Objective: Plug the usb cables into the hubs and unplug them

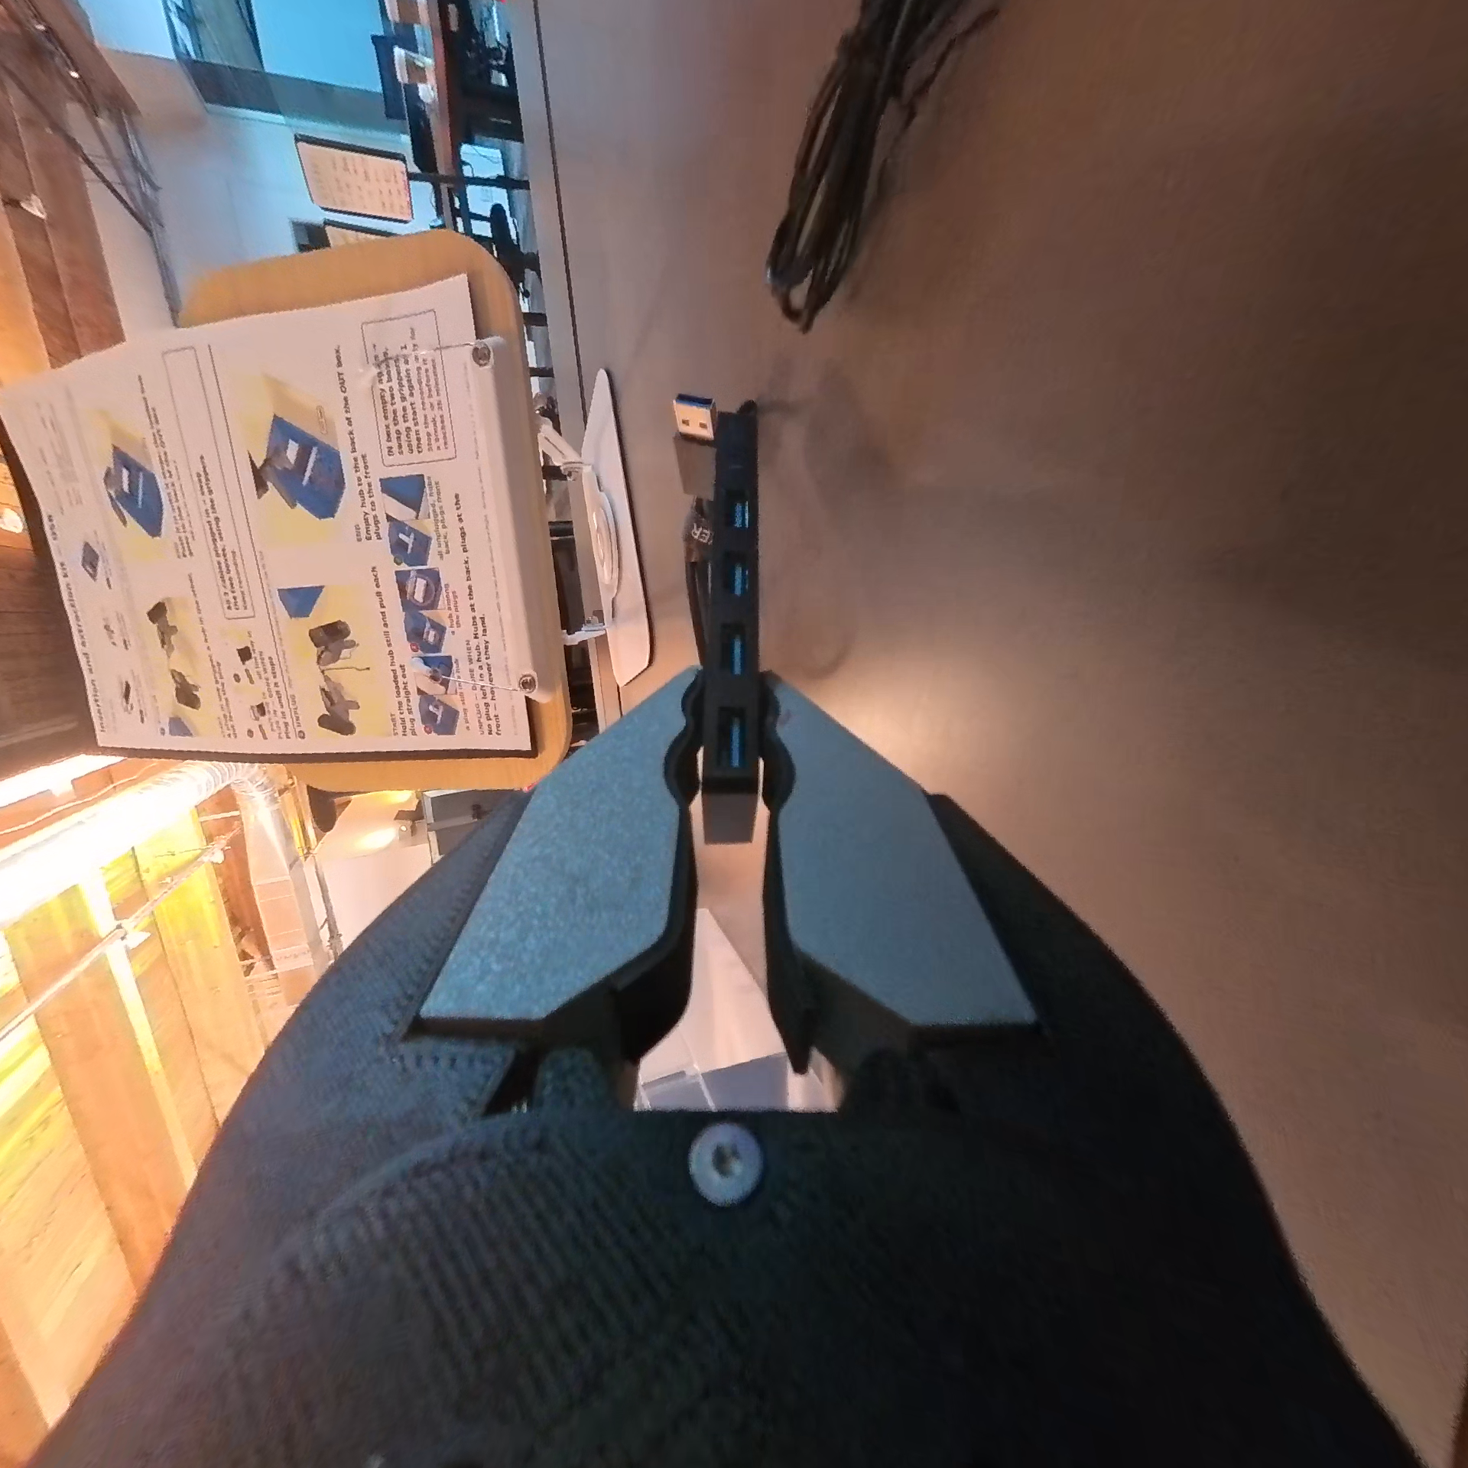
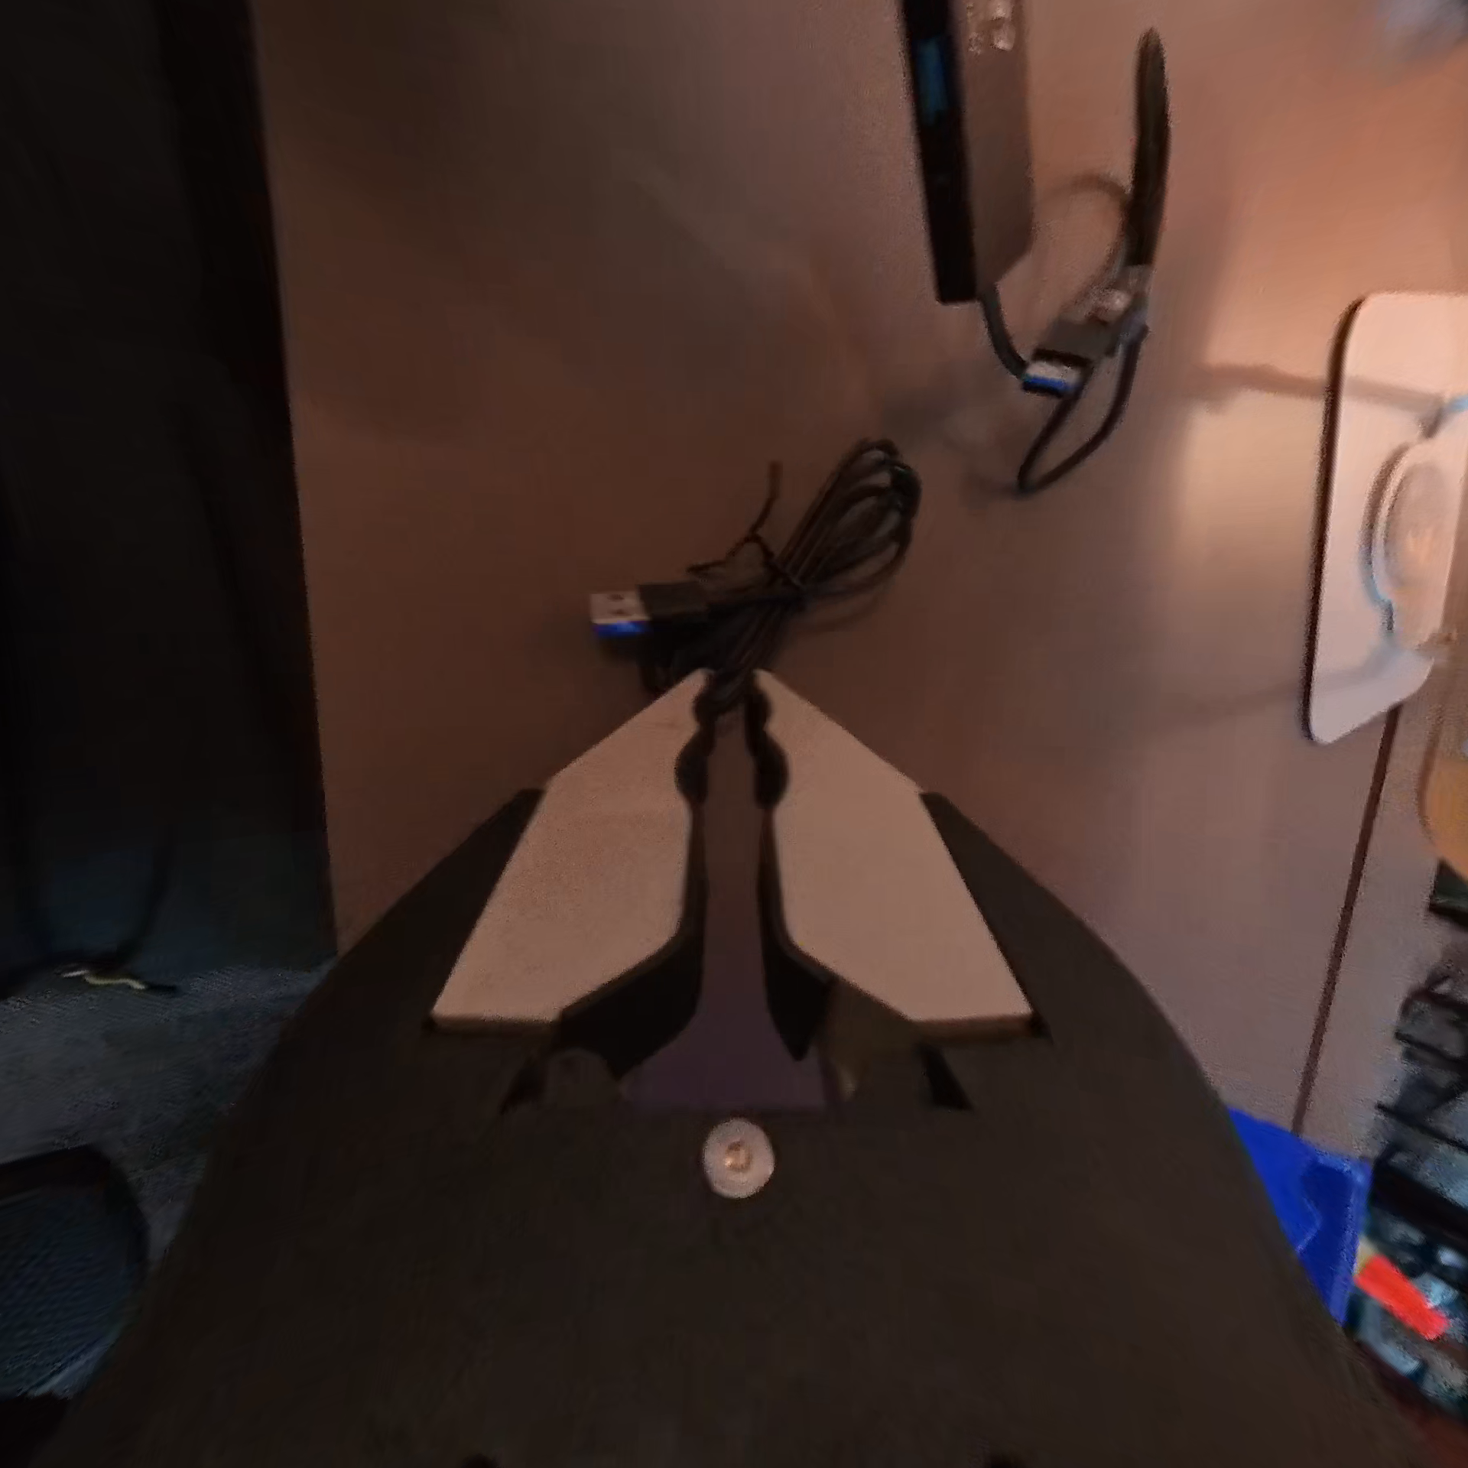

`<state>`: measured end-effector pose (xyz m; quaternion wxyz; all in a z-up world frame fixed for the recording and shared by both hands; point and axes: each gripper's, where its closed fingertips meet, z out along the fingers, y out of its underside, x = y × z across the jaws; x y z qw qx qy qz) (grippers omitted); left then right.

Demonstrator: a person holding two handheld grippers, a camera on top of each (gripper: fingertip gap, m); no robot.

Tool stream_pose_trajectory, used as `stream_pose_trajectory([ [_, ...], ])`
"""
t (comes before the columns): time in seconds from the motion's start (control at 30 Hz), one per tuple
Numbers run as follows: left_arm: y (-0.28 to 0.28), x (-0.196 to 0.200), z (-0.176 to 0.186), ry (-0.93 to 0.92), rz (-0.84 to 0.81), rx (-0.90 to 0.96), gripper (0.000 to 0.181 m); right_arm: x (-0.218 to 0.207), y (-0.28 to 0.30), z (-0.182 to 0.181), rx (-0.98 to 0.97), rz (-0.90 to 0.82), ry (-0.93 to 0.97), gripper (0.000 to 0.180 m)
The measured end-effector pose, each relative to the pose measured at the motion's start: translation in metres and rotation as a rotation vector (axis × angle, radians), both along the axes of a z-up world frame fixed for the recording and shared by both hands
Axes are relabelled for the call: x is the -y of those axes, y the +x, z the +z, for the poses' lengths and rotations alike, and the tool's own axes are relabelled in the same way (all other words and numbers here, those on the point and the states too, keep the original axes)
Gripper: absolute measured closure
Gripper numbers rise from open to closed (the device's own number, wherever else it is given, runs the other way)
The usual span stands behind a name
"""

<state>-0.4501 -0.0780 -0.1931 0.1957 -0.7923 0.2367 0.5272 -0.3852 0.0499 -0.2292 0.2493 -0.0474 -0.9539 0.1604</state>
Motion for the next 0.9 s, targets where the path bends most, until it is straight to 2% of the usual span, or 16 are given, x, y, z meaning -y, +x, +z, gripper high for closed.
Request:
stream_pose_trajectory([
  [0.1, 0.000, 0.000, 0.000, -0.002, 0.001, -0.004, 0.173, 0.028, 0.016, -0.006, 0.051, 0.105, -0.031, 0.180],
  [0.2, 0.000, 0.000, 0.000, 0.000, 0.000, -0.002, 0.173, 0.047, 0.020, 0.004, 0.015, 0.153, -0.067, 0.176],
  [0.4, 0.000, 0.001, 0.000, 0.002, -0.003, 0.000, 0.173, 0.024, 0.000, 0.026, -0.113, 0.059, -0.075, 0.167],
  [0.47, 0.000, 0.001, -0.001, 0.000, -0.003, 0.000, 0.173, 0.016, -0.007, 0.023, -0.155, 0.051, -0.032, 0.177],
  [0.57, 0.003, 0.000, -0.005, -0.012, -0.006, 0.031, 0.173, 0.011, -0.014, 0.009, -0.192, 0.068, 0.065, 0.180],
  [0.9, 0.013, -0.003, -0.012, -0.005, -0.043, 0.115, 0.173, 0.026, -0.007, 0.013, -0.225, 0.150, 0.070, 0.157],
])
